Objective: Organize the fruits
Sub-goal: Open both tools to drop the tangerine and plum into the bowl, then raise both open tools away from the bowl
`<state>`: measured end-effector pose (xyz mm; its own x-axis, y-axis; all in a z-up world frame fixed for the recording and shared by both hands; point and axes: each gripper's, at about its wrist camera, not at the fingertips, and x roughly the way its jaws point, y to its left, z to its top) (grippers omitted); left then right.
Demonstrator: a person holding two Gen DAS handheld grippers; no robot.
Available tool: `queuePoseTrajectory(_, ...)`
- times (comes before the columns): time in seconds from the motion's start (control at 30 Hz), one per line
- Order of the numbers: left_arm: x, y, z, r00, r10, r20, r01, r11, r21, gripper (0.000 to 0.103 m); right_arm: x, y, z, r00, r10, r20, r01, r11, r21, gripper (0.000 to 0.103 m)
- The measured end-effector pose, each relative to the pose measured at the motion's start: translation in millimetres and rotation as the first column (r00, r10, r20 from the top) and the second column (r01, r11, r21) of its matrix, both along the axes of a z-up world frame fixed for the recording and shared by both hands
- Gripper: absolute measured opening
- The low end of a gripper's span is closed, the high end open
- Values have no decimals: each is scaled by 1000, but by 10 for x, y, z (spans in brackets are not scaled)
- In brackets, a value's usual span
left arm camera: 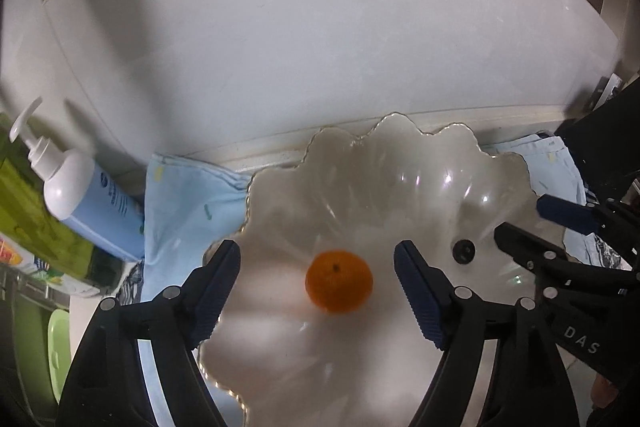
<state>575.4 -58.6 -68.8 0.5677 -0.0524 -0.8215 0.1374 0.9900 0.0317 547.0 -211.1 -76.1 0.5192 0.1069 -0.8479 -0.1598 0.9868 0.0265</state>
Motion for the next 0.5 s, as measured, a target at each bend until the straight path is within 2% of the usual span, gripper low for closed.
queuePoseTrajectory(0.13, -121, 49, 62, 999, 19, 26, -19, 1000, 12, 82, -106, 42, 114, 999, 2, 37, -2, 1000, -13, 55)
queuePoseTrajectory(0.2, -201, 85, 95, 999, 25, 37, -26, 1000, 12, 83, -194, 52, 180, 998, -1, 65, 2, 1000, -20, 61)
queuePoseTrajectory(0.5, -722, 221, 352, 993, 49, 112, -46, 998, -30, 92, -674, 37, 470, 986, -6, 165, 6, 1000, -1, 66)
